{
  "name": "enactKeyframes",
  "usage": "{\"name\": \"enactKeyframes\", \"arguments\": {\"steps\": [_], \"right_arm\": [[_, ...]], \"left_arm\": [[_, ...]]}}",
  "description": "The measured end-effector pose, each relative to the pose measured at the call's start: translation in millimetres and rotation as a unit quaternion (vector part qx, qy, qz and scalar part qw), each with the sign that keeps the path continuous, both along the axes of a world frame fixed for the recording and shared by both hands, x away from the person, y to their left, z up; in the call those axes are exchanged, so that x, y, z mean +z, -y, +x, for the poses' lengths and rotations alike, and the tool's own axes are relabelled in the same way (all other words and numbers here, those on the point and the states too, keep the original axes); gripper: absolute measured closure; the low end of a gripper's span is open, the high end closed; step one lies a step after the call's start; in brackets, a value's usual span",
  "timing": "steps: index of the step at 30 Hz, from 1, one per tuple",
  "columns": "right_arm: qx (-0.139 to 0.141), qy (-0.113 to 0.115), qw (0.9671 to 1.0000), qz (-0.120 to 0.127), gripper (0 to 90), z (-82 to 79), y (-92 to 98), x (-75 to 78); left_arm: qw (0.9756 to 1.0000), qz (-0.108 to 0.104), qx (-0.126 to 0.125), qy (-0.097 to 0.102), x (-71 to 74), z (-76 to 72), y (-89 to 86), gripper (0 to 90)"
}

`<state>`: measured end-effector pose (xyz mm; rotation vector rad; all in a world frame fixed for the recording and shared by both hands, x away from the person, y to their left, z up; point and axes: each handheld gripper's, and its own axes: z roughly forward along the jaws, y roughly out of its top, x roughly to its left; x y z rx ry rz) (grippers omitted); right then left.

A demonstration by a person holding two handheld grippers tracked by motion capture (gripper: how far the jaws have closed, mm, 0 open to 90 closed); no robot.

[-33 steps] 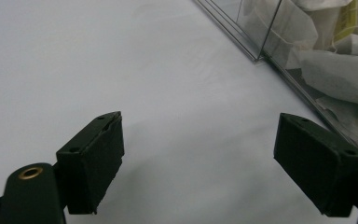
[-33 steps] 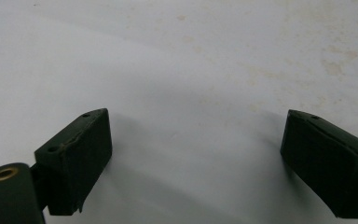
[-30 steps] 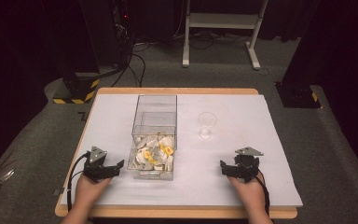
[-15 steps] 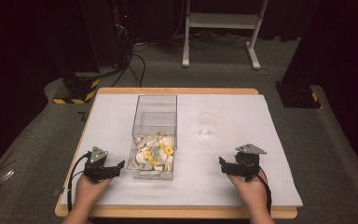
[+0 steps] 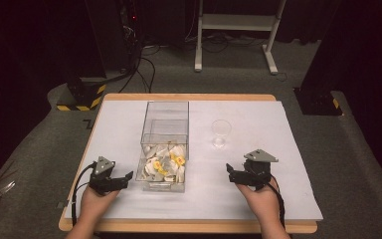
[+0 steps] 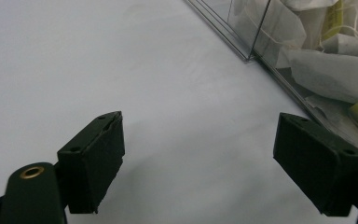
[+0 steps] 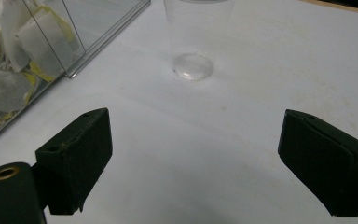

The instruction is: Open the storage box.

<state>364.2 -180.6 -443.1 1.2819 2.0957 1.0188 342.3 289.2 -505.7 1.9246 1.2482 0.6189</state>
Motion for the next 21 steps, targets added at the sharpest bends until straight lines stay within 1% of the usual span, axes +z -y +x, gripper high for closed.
{"name": "enactKeyframes", "arguments": {"steps": [5, 8, 15, 18, 21], "right_arm": [[0.009, 0.006, 0.9999, -0.002, 10.4, 0.8, -8.3, 5.4], [0.013, 0.008, 0.9999, 0.001, 10.5, 0.9, -12.9, 8.5], [0.035, 0.019, 0.9992, 0.002, 10.9, 0.2, -27.9, 16.9], [0.044, 0.018, 0.9989, 0.004, 11.0, -0.6, -34.7, 19.5], [0.055, 0.022, 0.9982, 0.003, 11.0, -1.4, -42.8, 22.5]], "left_arm": [[1.0, -0.001, -0.002, -0.002, 0.0, 0.0, 0.1, 16.8], [1.0, 0.003, -0.005, 0.001, 0.2, -0.2, 0.2, 16.7], [1.0, 0.007, -0.006, 0.001, 0.1, 0.3, 0.7, 16.8], [1.0, 0.006, -0.006, 0.002, 0.0, 0.2, 0.8, 16.7], [1.0, 0.006, -0.007, 0.002, 0.1, 0.0, 0.8, 16.3]]}}
